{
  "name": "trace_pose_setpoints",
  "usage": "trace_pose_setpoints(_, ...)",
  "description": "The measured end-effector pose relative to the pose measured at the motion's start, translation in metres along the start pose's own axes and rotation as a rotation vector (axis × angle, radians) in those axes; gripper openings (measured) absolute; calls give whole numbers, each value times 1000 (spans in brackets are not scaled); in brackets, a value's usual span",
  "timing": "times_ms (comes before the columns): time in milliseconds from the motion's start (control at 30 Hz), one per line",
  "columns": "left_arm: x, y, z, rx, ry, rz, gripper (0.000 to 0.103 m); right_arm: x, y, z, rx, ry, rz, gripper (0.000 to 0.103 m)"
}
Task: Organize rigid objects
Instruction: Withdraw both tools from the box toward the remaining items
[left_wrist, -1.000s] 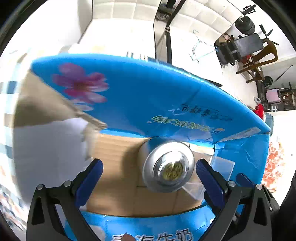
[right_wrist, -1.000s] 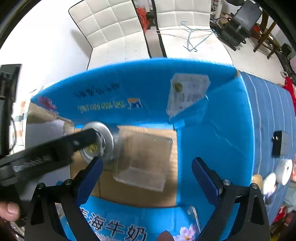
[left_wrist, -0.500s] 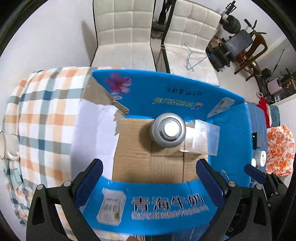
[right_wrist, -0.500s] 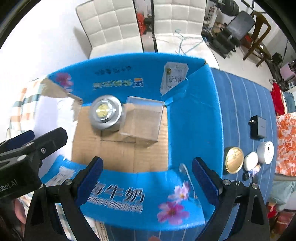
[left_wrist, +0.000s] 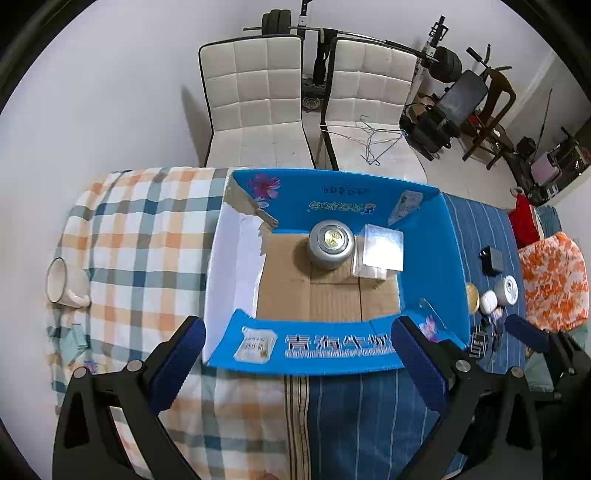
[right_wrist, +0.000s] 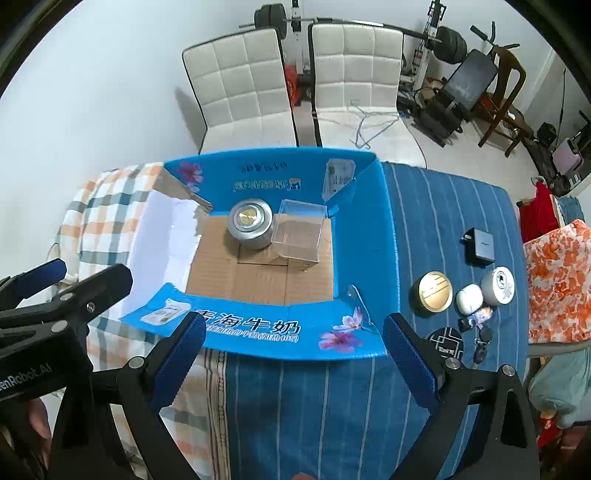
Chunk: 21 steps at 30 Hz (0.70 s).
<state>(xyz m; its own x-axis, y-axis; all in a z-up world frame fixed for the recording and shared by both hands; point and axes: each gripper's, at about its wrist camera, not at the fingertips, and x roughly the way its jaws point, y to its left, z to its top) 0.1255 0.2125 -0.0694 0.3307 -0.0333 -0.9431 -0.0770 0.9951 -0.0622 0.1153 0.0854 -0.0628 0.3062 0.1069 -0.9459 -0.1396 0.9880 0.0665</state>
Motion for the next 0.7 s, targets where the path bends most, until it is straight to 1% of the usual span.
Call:
trace_pose_setpoints(67,-10,0,-2,-3,-14,1,103,-14,-2,-4,-3,-20,3,99)
trace_pose_setpoints(133,-20,-1,-5,-9,-29,4,103,-26,-5,-8,1,-25,27,99)
trace_pose_setpoints(233,-32,-4,-9,-23,-42,-8,103,-42,-8,-13,-11,-45,43,99)
trace_pose_setpoints(367,-42,-18,-16,-28,-53,-13,103,-56,-19,-20,-20,-64,68,99)
trace_pose_setpoints(467,-45,-36,-21,-20,-60,-18,103,-58,-36,-25,-18,-62,71,99)
trace_pose_setpoints(567,-42,-62,-23,-3,-55,-38,103,-58,-73,-33,29,-49,65,99)
trace_pose_setpoints(700,-25,-114,-20,35,-27,-87,103,-51,-147,-41,128,-28,1,99)
